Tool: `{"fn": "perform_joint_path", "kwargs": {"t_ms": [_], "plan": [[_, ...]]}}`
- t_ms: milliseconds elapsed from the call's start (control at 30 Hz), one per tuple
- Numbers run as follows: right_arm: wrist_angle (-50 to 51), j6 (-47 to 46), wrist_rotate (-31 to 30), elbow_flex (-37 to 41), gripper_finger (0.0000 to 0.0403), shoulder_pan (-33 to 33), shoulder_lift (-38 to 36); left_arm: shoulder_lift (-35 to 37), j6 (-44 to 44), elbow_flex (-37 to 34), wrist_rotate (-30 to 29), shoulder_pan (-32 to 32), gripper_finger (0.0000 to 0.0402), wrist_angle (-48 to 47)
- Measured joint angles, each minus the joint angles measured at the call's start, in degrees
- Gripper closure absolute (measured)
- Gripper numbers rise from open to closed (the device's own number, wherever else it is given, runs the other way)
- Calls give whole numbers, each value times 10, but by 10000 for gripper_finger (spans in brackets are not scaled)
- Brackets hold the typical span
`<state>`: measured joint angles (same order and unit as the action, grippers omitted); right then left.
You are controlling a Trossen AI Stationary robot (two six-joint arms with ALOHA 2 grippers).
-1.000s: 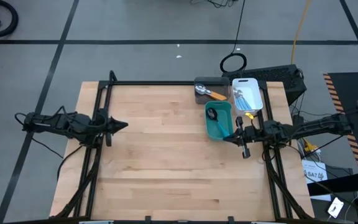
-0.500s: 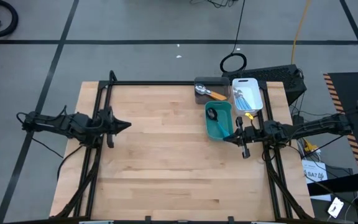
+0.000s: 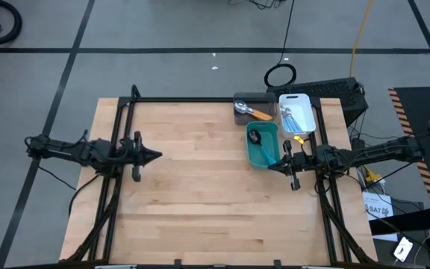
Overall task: Sort silverware by color (type)
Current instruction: Return to Home Position
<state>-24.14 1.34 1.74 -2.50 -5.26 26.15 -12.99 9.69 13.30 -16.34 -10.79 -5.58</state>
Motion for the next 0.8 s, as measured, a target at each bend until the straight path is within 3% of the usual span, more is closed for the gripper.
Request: {"fn": "perform_joint_path", "kwargs": {"t_ms": [500, 800], "plan": [[3, -7, 0, 16, 403, 0, -2, 1, -21, -41, 44, 11, 401, 37], [27, -7, 0, 16, 403, 0, -7, 55, -34, -41, 87, 60, 401, -13]]}}
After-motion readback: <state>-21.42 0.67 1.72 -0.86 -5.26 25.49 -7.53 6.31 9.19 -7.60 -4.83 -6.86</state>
